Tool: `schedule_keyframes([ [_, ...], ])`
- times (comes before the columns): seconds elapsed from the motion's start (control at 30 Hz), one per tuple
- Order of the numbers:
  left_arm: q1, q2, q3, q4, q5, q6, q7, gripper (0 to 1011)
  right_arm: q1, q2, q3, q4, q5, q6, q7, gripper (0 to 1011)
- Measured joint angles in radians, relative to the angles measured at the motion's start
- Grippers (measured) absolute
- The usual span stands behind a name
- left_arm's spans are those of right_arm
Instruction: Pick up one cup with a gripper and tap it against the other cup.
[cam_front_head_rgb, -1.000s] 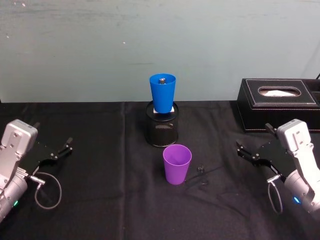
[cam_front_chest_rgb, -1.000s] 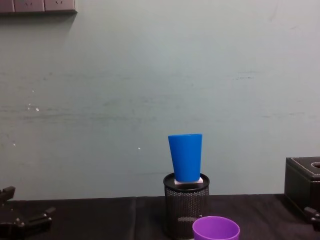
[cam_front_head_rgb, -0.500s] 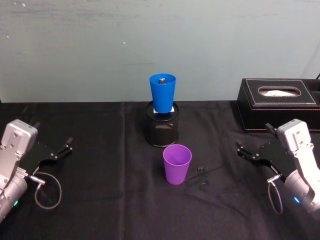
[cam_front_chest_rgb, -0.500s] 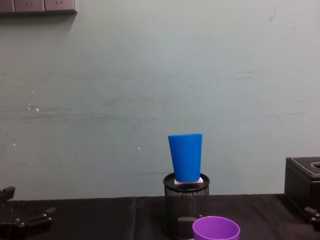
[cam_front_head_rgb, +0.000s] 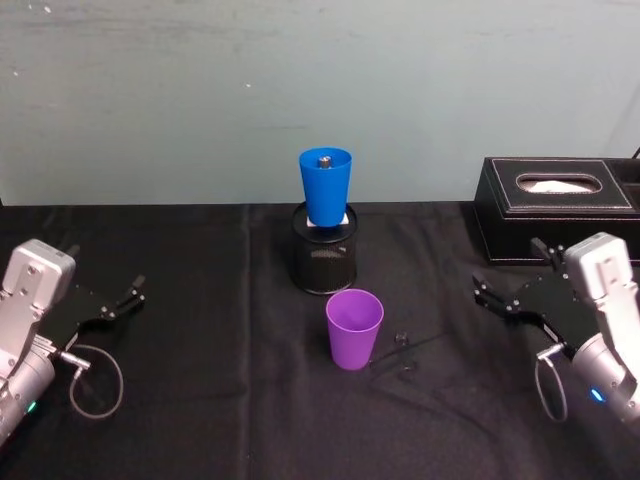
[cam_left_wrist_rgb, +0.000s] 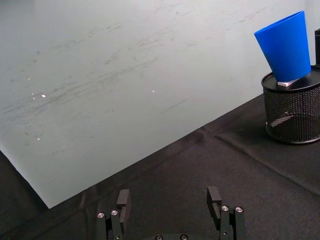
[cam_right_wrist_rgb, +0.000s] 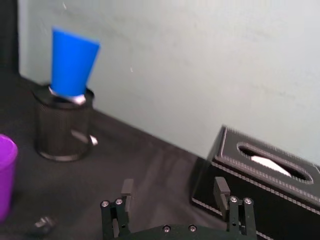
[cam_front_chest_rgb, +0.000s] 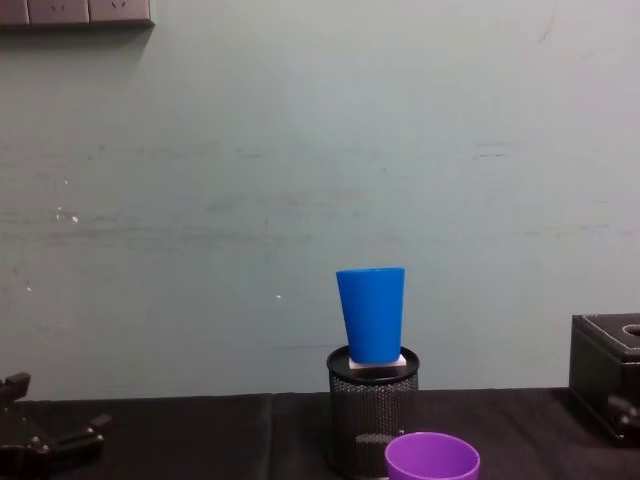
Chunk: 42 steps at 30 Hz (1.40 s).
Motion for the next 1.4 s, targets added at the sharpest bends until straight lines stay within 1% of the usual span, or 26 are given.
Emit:
schedule_keyframes([
  [0.03,0.0,0.0,0.0,0.0,0.0,0.0,0.0,1000,-0.008,0.002,0.011,-0.011,0.012,-0.017,0.014,1003],
  [0.13,0.0,0.0,0.0,0.0,0.0,0.0,0.0,1000,-0.028,0.009,0.027,-0.03,0.037,-0.041,0.045,1003],
  [0.2,0.0,0.0,0.0,0.0,0.0,0.0,0.0,1000,-0.059,0.02,0.04,-0.053,0.078,-0.067,0.096,1003],
  [0.23,0.0,0.0,0.0,0.0,0.0,0.0,0.0,1000,-0.059,0.02,0.04,-0.053,0.078,-0.067,0.096,1003],
  [0.27,0.0,0.0,0.0,0.0,0.0,0.0,0.0,1000,-0.076,0.025,0.045,-0.06,0.105,-0.078,0.13,1003],
  [0.3,0.0,0.0,0.0,0.0,0.0,0.0,0.0,1000,-0.084,0.027,0.047,-0.063,0.118,-0.082,0.148,1003],
  [0.37,0.0,0.0,0.0,0.0,0.0,0.0,0.0,1000,-0.099,0.032,0.048,-0.067,0.146,-0.089,0.189,1003],
  [0.4,0.0,0.0,0.0,0.0,0.0,0.0,0.0,1000,-0.112,0.035,0.046,-0.07,0.172,-0.093,0.228,1003],
  [0.47,0.0,0.0,0.0,0.0,0.0,0.0,0.0,1000,-0.122,0.037,0.041,-0.073,0.195,-0.093,0.27,1003],
  [0.5,0.0,0.0,0.0,0.0,0.0,0.0,0.0,1000,-0.127,0.037,0.035,-0.075,0.211,-0.093,0.304,1003],
  [0.63,0.0,0.0,0.0,0.0,0.0,0.0,0.0,1000,-0.129,0.027,0.019,-0.077,0.236,-0.075,0.366,1003],
  [0.73,0.0,0.0,0.0,0.0,0.0,0.0,0.0,1000,-0.12,0.011,0.007,-0.076,0.241,-0.056,0.394,1003],
  [0.87,0.0,0.0,0.0,0.0,0.0,0.0,0.0,1000,-0.098,-0.015,-0.007,-0.065,0.233,-0.031,0.409,1003],
  [0.9,0.0,0.0,0.0,0.0,0.0,0.0,0.0,1000,-0.086,-0.028,-0.014,-0.056,0.224,-0.02,0.413,1003],
  [0.97,0.0,0.0,0.0,0.0,0.0,0.0,0.0,1000,-0.075,-0.038,-0.02,-0.047,0.215,-0.013,0.415,1003],
  [1.0,0.0,0.0,0.0,0.0,0.0,0.0,0.0,1000,-0.062,-0.052,-0.027,-0.033,0.202,-0.004,0.416,1003],
  [1.13,0.0,0.0,0.0,0.0,0.0,0.0,0.0,1000,-0.038,-0.076,-0.037,-0.009,0.182,0.009,0.418,1003],
  [1.17,0.0,0.0,0.0,0.0,0.0,0.0,0.0,1000,-0.026,-0.089,-0.041,0.005,0.172,0.014,0.418,1002],
  [1.27,0.0,0.0,0.0,0.0,0.0,0.0,0.0,1000,-0.002,-0.114,-0.048,0.031,0.152,0.018,0.419,1003],
  [1.3,0.0,0.0,0.0,0.0,0.0,0.0,0.0,1000,0.011,-0.128,-0.052,0.047,0.142,0.018,0.419,1003],
  [1.33,0.0,0.0,0.0,0.0,0.0,0.0,0.0,1000,0.011,-0.128,-0.052,0.047,0.142,0.018,0.419,1003],
  [1.4,0.0,0.0,0.0,0.0,0.0,0.0,0.0,1000,0.028,-0.146,-0.057,0.066,0.127,0.018,0.419,1003],
])
